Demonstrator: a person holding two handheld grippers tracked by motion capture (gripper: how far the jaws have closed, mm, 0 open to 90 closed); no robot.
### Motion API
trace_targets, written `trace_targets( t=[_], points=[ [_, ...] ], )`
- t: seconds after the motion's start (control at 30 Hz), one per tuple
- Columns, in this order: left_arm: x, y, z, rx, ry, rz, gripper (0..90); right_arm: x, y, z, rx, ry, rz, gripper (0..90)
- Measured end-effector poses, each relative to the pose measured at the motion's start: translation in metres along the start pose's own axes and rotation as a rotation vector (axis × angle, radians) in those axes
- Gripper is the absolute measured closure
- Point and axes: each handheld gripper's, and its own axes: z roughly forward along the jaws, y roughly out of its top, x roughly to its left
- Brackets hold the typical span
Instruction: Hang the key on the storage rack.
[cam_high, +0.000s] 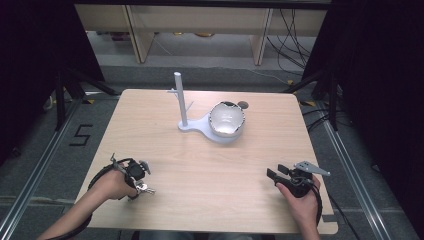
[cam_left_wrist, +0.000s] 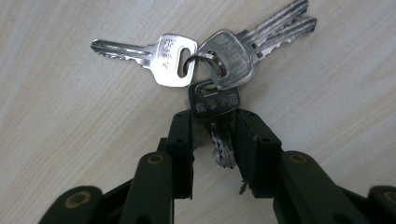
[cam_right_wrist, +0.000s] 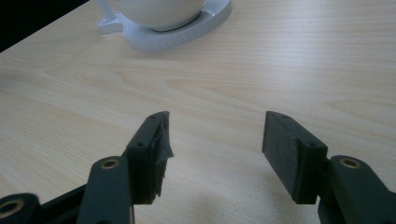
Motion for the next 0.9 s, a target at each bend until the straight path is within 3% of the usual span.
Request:
trace_targets(
  t=[0.13,0.17,0.2,0.23,0.37,0.4,0.5,0.53,0.63,0.73,0.77,0.8,0.9],
  points=[
    [-0.002,-0.001,-0.001,0.003,0.005,-0.011,66.8,0.000,0.000,0.000,0.000,-0.001,-0.002,42.4],
    [-0.004,-0.001,0.000,-0.004,0.001,-0.036,67.1,0.000,0.000,0.000,0.002,-0.001,0.000,42.4],
    [-0.003,0.000,0.000,0.013,0.001,-0.014,67.7,0.000,0.000,0.000,0.006,-0.001,-0.001,42.4],
    [-0.003,0.000,0.001,0.021,-0.006,-0.009,70.0,0.002,0.000,0.000,0.011,-0.003,0.017,42.4],
    [-0.004,0.001,0.001,0.020,-0.006,-0.010,77.4,0.002,0.000,0.000,0.010,-0.003,0.017,42.5],
    [-0.003,0.002,0.001,0.020,-0.013,0.010,79.1,0.002,0.000,0.000,0.010,-0.001,0.016,42.5],
    [-0.002,0.002,0.001,0.023,-0.019,0.029,79.2,0.002,0.000,-0.001,0.022,-0.017,0.005,42.5],
    [-0.001,0.002,0.001,0.024,-0.023,0.038,79.5,0.000,0.000,0.000,0.016,-0.017,-0.026,42.5],
    [0.005,0.005,-0.001,0.055,-0.067,0.088,79.9,0.004,-0.001,0.000,0.014,-0.006,0.028,42.5],
    [0.007,0.005,0.000,0.052,-0.074,0.111,79.8,0.003,-0.001,0.000,0.014,-0.002,0.021,42.5],
    [0.008,0.007,-0.001,0.057,-0.061,0.151,78.9,0.002,0.000,-0.001,0.025,-0.018,0.004,42.5],
    [0.006,0.006,-0.001,0.059,-0.069,0.124,78.5,0.001,0.000,0.001,0.008,-0.005,-0.006,42.5],
    [0.005,0.006,0.000,0.056,-0.053,0.115,74.8,0.003,0.000,0.000,0.018,-0.004,0.018,42.5]
  ],
)
